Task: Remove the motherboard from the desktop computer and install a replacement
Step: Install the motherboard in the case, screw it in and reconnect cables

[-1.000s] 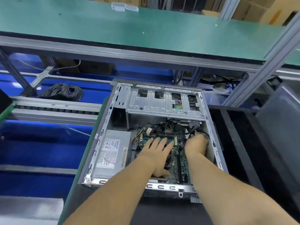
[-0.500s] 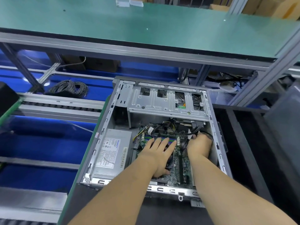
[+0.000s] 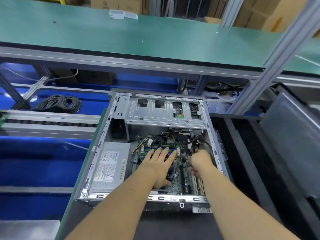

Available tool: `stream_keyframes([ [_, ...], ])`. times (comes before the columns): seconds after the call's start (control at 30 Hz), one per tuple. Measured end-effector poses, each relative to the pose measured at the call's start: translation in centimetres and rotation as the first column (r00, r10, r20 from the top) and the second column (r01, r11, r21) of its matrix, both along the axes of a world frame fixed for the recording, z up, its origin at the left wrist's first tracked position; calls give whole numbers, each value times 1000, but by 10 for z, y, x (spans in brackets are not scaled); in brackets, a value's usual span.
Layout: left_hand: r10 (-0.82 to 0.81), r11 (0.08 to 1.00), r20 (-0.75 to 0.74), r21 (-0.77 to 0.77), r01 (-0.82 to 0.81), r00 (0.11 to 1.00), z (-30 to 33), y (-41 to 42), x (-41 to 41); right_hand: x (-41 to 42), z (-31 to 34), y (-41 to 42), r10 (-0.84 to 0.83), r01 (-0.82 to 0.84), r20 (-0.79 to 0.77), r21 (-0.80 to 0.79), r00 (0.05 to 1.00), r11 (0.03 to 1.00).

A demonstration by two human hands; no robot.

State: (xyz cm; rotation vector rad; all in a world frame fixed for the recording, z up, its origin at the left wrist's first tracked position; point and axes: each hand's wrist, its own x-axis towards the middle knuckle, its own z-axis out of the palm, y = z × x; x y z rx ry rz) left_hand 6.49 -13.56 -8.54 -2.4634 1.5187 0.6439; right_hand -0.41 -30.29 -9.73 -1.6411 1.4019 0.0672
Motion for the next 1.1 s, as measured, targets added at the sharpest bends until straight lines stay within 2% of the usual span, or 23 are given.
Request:
stream_keyframes([
  [0.1, -1, 1000, 2, 0, 1, 1000, 0, 0, 0, 2, -5, -7, -12, 18, 87, -64, 996, 998],
  [0.17, 3, 1000, 2, -9, -3, 1000, 0, 0, -1, 8, -10, -7, -54, 73, 135, -137, 989, 988],
  [0.27, 9, 1000, -10, -21, -9, 1000, -1, 0, 0, 19, -19, -4, -145, 184, 240, -151, 960, 971],
  [0.37, 6, 1000, -14, -28, -6, 1000, -2, 1, 1, 23, -26, -8, -123, 170, 233, -192, 965, 967],
  [0.47, 5, 1000, -16, -28, -5, 1000, -2, 1, 1, 24, -30, -14, -118, 150, 227, -128, 967, 980],
  [0.53, 8, 1000, -15, -28, -8, 1000, -2, 1, 0, 24, -31, -15, -71, 103, 205, -146, 976, 984],
  [0.63, 7, 1000, -14, -28, -7, 1000, -1, 2, 0, 20, -34, -6, 151, -124, 114, -215, 982, 969],
  [0.7, 6, 1000, -16, -25, -6, 1000, 0, 1, -1, 18, -30, -3, 229, -205, 45, -299, 972, 932],
  [0.83, 6, 999, -15, -32, -7, 1000, 1, 2, -1, 21, -23, -5, 239, -262, -108, -381, 965, 887],
  [0.9, 3, 999, -18, -34, -3, 1000, 2, 3, -1, 24, -21, -8, 271, -381, -302, -408, 914, 830],
  [0.97, 3, 999, -22, -35, -4, 1000, 1, 2, -1, 29, -17, -13, 302, -468, -419, -383, 856, 796],
  [1.1, 6, 999, -23, -39, -7, 1000, 0, 2, 0, 38, -16, -19, 292, -436, -395, -348, 871, 830],
])
